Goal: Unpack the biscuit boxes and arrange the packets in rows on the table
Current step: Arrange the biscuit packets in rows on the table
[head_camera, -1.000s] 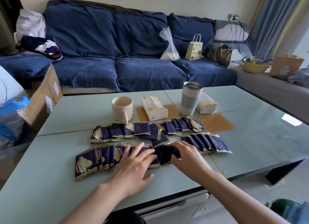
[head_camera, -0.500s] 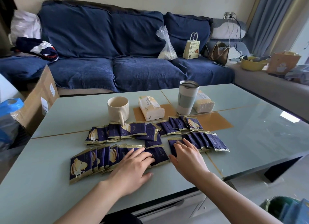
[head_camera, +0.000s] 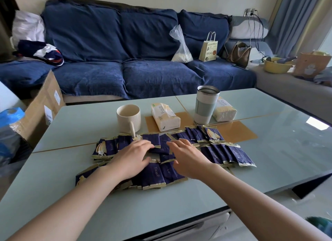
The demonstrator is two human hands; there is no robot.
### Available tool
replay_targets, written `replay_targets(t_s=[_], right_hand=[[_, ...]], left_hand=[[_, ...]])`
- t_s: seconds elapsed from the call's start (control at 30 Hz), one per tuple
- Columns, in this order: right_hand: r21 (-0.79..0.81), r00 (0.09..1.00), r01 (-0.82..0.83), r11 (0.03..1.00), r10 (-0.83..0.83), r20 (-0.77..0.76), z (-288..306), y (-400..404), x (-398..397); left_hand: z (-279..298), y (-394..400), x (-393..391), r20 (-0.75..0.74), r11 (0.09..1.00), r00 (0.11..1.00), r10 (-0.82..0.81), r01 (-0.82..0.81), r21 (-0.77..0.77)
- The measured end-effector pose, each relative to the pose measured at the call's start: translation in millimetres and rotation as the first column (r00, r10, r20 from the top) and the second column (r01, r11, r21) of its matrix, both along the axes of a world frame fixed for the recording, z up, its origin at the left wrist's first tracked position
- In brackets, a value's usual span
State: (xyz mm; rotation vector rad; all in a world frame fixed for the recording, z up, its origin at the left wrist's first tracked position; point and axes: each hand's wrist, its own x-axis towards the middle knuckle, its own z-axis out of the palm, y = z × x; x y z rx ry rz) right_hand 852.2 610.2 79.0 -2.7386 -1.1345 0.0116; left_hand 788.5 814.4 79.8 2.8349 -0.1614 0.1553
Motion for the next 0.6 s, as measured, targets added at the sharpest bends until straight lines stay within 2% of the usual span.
replay_targets(t_s=[0.13,0.3,0.43,0.6], right_hand=[[0.022,0.984,0.046,0.999,-0.042,-0.172,7,18,16],[-0.077,0.99,-0.029,0.997,0.018,-0.141,6,27,33],[-0.203,0.994,-0.1,0.974,0.107,0.024,-1,26,30],[-0.208,0.97,-0.083,0.975,0.127,0.208,-4,23,17]], left_hand=[[3,0,21,-0.081,0.999,0.997,-0.002,0.006,0.048],[3,-5,40,-0.075,0.991,0.997,-0.029,0.038,0.128],[-1,-5,47,-0.088,0.984,0.995,-0.043,0.058,0.167],[-4,-1,49,-0.11,0.994,0.994,0.007,0.005,0.108]])
